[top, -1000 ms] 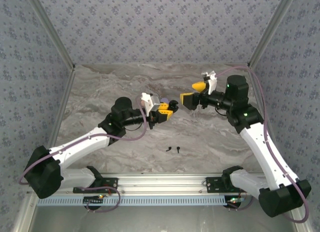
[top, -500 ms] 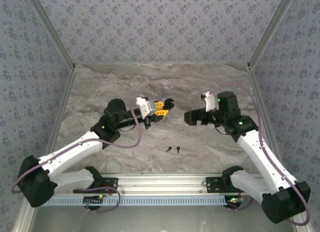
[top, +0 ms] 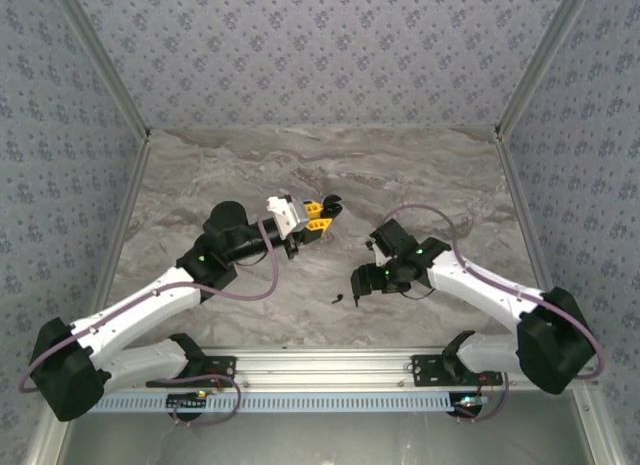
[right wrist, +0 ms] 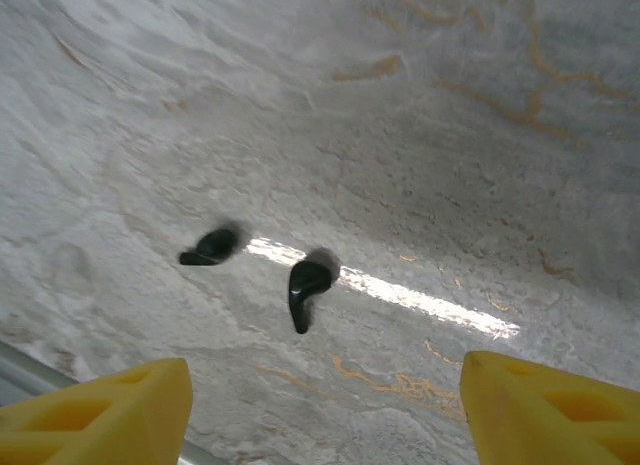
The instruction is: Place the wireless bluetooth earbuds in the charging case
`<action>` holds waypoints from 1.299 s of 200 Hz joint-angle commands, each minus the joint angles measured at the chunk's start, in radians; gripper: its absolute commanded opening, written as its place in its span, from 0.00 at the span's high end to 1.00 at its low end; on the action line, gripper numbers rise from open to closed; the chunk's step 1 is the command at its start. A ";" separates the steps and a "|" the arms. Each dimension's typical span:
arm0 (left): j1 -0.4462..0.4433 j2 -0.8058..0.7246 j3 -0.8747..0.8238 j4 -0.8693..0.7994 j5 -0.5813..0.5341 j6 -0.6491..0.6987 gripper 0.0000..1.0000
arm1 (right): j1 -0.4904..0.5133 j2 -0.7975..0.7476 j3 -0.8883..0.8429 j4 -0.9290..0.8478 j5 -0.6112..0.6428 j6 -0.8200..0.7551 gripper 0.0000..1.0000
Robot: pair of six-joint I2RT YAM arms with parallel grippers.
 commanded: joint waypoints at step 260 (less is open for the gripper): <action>-0.006 -0.041 -0.031 0.050 -0.065 -0.023 1.00 | 0.152 0.358 0.155 -0.016 0.083 -0.012 0.77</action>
